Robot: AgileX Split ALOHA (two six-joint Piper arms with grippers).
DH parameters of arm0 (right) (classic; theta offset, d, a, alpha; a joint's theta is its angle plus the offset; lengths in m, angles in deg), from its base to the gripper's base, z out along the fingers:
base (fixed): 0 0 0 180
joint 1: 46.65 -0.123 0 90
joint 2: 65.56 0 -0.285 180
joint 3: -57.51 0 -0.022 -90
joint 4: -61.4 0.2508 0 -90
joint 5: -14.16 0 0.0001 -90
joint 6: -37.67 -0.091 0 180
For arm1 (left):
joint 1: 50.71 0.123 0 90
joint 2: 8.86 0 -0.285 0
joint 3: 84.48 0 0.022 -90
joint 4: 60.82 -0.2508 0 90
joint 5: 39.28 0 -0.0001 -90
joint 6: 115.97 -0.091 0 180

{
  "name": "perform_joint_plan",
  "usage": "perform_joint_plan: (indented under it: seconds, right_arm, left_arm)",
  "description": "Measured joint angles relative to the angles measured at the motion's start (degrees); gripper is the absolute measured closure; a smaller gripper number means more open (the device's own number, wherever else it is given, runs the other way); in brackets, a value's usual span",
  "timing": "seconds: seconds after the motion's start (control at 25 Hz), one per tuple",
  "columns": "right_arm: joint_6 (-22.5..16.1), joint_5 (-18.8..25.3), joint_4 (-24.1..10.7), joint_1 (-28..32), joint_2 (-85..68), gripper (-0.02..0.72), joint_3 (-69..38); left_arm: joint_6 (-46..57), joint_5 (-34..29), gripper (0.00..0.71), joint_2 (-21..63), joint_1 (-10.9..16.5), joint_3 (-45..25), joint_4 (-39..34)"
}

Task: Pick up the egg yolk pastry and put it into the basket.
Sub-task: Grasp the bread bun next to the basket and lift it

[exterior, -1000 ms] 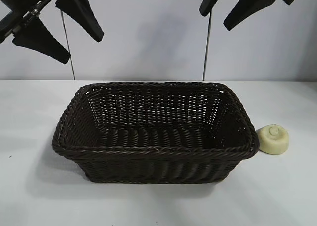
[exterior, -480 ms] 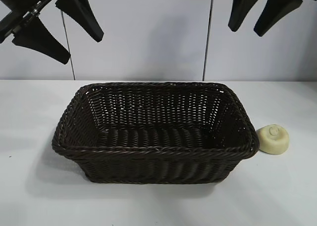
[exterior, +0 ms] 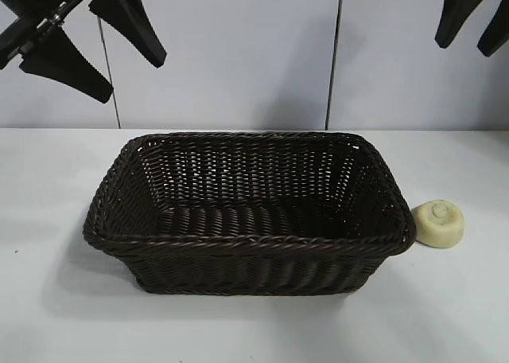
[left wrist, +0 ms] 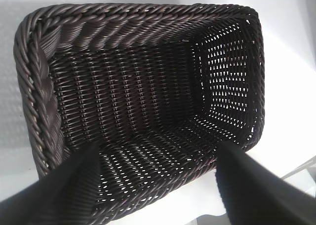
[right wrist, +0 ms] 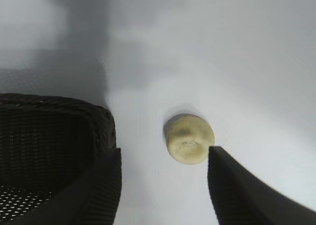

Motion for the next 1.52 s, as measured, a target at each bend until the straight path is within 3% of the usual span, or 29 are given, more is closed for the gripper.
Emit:
perform_joint_plan:
  seconds: [0.4,0.68,1.52]
  right_arm:
    - [2.7,-0.3,0.1,0.1,-0.1,0.314,-13.4]
    - [2.8,-3.8,-0.3,0.1,-0.1,0.314,-20.6]
    - [2.3,-12.0,-1.5,0.1,5.8,0.248,-22.0]
  left_arm:
    - [0.0,0.0,0.222,0.0,0.0,0.0,0.0]
    - [0.0,0.0,0.222,0.0,0.0,0.0,0.0]
    - [0.0,-0.4,0.222,0.0,0.0,0.0,0.0]
